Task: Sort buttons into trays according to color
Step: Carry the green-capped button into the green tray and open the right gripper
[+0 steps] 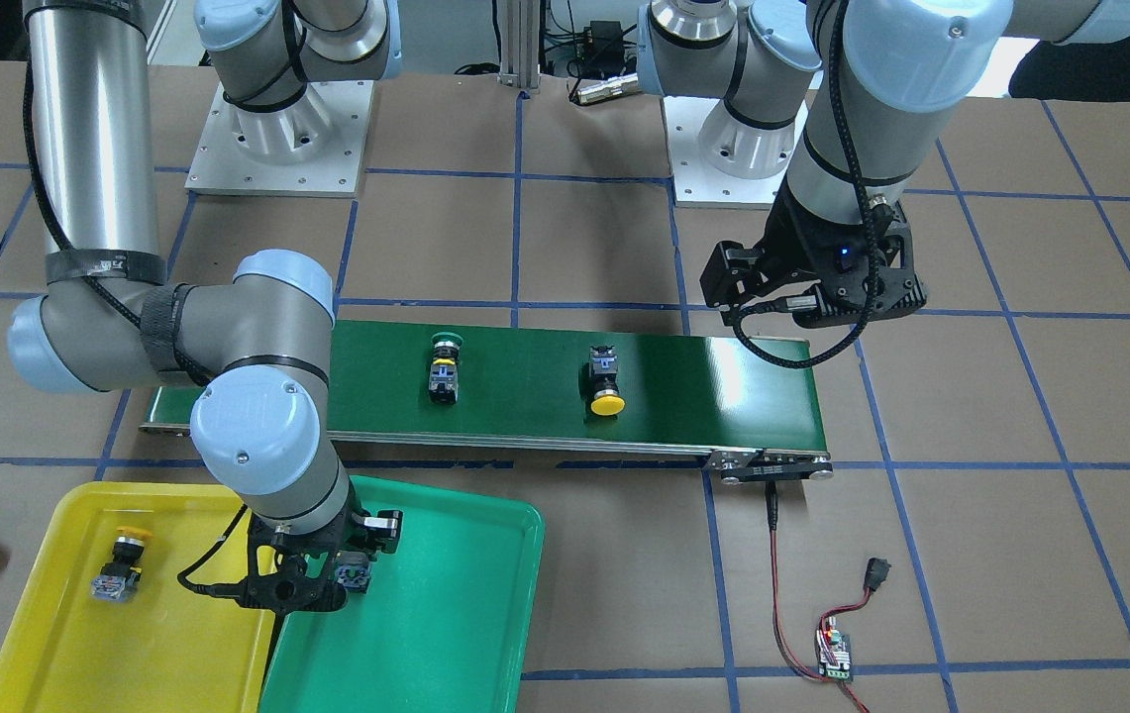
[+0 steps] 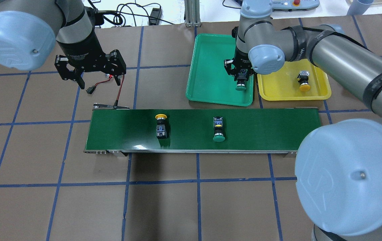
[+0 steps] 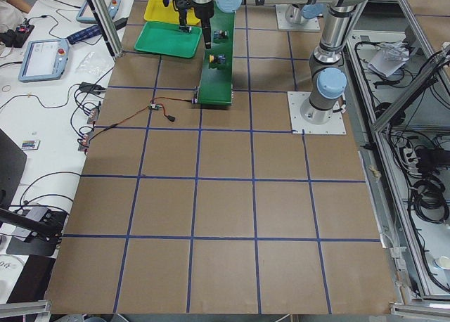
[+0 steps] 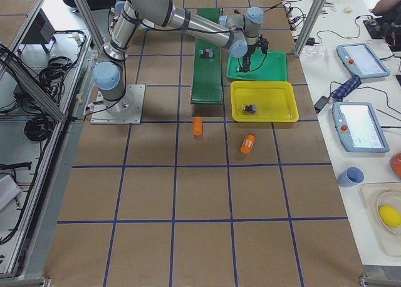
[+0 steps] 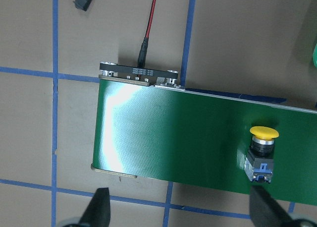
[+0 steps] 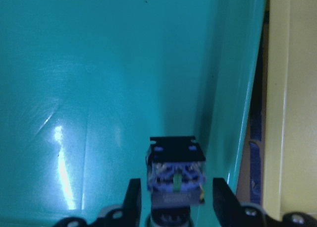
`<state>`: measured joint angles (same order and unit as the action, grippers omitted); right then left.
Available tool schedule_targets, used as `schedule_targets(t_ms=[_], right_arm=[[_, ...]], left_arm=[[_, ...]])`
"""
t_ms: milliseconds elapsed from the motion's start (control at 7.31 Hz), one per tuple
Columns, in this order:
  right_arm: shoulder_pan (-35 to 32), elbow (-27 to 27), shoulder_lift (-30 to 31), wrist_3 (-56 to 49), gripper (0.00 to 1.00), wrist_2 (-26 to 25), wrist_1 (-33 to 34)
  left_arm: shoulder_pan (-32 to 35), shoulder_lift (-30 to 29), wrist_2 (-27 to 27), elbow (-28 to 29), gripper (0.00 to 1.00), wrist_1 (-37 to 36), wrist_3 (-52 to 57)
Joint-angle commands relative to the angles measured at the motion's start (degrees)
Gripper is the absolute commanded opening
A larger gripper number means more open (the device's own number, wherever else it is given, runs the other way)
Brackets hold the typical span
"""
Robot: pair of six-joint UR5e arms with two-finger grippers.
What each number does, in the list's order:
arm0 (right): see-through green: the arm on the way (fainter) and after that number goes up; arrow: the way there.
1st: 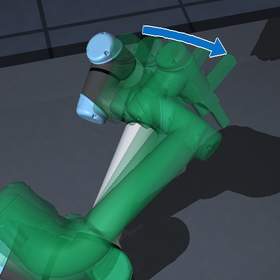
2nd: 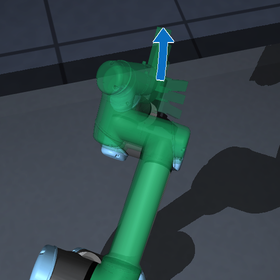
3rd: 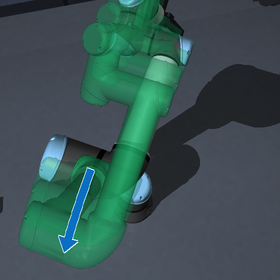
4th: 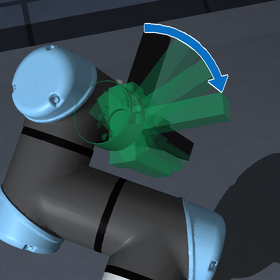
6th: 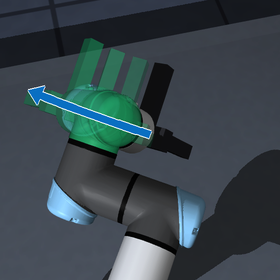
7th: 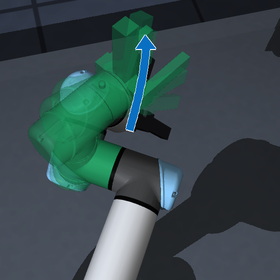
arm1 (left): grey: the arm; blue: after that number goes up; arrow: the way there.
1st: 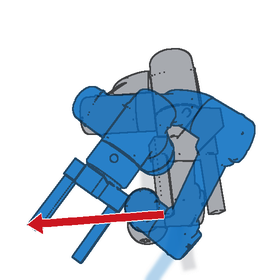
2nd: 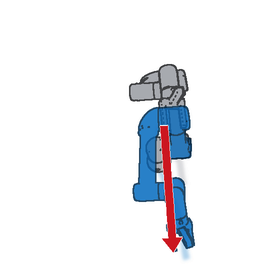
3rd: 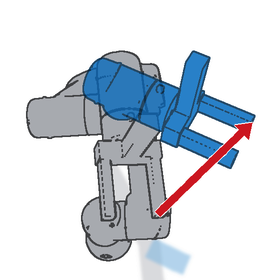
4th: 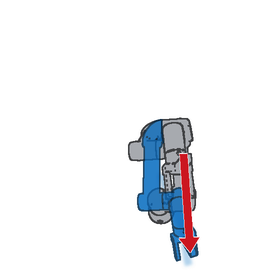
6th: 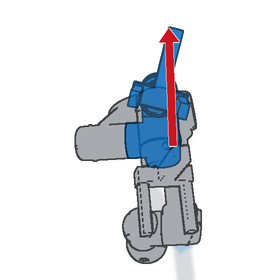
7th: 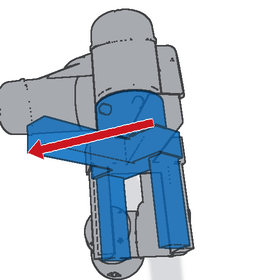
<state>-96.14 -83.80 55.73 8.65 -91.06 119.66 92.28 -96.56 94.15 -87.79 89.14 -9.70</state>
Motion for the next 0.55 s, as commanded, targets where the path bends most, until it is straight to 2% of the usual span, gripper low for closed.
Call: schedule_targets(t_ms=[0, 137, 274, 411], right_arm=[[0.1, -0.1, 2.1, 0.0, 1.0, 0.0, -0.5], [0.6, -0.6, 5.4, 0.0, 1.0, -0.1, -4.0], [1.8, -2.5, 10.6, 0.0, 1.0, 0.2, -11.2], [1.9, -6.7, 16.0, -0.1, 1.0, -0.3, -12.9]], left_arm=[[0.0, 0.3, -0.1, 1.1, 1.0, 0.1, -0.1], [0.0, 0.6, 0.2, 0.8, 1.0, 0.2, -0.1], [0.0, 0.6, 0.1, 0.6, 1.0, 0.2, -0.1], [0.0, 0.6, 0.1, 0.6, 1.0, 0.1, -0.1]])
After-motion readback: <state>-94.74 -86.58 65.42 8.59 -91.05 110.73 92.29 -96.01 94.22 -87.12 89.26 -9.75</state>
